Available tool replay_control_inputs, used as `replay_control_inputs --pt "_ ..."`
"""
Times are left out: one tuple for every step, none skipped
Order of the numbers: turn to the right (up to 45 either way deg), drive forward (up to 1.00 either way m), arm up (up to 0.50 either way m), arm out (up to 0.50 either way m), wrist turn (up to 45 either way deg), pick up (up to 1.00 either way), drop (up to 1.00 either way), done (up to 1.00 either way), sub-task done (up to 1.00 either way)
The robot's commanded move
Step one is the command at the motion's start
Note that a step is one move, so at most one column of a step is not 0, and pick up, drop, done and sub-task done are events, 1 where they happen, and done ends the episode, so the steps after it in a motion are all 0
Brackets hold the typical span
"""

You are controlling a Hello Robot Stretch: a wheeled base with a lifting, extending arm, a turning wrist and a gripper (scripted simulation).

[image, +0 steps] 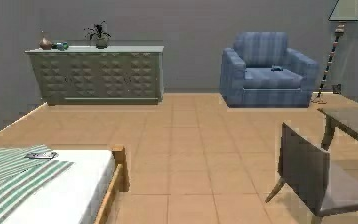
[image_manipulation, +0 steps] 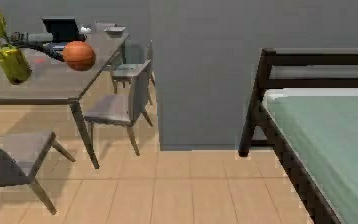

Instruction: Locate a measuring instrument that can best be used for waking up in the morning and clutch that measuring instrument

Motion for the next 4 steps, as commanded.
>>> replay_control_inputs --pt "0.0 1.00 0.00 0.00 0.0 0.00 0.00 0.00 0.00" --pt "-6.0 0.00 0.00 0.00 0.0 0.00 0.00 0.00 0.00" --pt "0.0 0.65 0.00 0.00 0.0 0.00 0.00 0.00 0.00" --pt "-33.0 0.00 0.00 0.00 0.0 0.00 0.00 0.00 0.00"
